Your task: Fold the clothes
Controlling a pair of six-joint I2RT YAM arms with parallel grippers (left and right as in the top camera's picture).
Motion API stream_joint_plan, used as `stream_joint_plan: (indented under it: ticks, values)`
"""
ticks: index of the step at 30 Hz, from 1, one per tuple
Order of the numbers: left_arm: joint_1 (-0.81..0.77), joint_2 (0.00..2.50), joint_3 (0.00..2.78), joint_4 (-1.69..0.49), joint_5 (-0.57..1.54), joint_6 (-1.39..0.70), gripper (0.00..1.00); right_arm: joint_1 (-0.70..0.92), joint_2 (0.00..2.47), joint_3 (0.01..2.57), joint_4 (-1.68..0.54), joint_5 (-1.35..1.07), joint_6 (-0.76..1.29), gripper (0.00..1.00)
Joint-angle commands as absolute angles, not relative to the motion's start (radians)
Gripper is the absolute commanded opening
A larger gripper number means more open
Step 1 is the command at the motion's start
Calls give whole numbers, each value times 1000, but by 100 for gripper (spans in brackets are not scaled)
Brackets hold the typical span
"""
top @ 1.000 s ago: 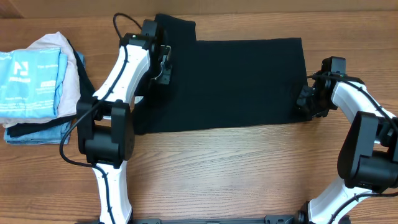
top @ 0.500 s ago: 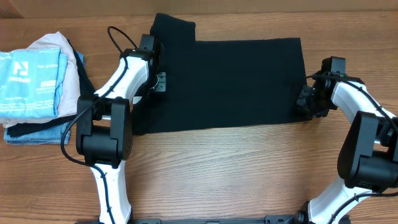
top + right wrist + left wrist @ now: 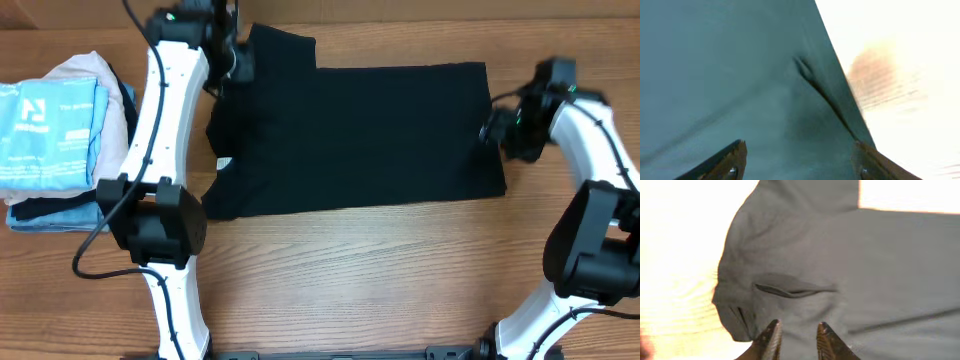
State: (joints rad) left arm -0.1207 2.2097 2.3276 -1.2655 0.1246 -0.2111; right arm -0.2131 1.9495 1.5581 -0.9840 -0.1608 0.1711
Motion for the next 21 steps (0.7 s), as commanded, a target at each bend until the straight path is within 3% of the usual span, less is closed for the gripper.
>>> stream_joint_plan:
  ticks: [1,3,4,10,14,16,18,20,21]
  values:
    - [-125,2193,2552,-1330,184,-215,39,-218,1903,1818,-1100,-204,102,79]
    - [-125,2193,2637,-1328,183,-185,58,-218,1903,1942,-1153,-204,104,80]
    - [-121,2193,2663,-1318,185,-187,63,-218,1903,2012,-1173,-204,104,80]
    - [-117,2237,2659,-1187,191,-187,68,-217,1934,2069,-1032,-203,95,80]
    - [-118,2305,2659,-1173,200,-192,63,-212,2029,2069,-1020,-203,17,79]
    - [-121,2317,2659,-1270,186,-186,59,-211,2046,2069,-1108,-201,0,62]
    - [-121,2307,2659,-1364,135,-179,53,-214,2034,2069,-1155,-204,10,52]
    - [-118,2314,2656,-1374,126,-179,47,-215,2039,2067,-1148,-204,25,20]
    - [-115,2324,2648,-1369,121,-180,27,-211,2046,2065,-1136,-204,26,8]
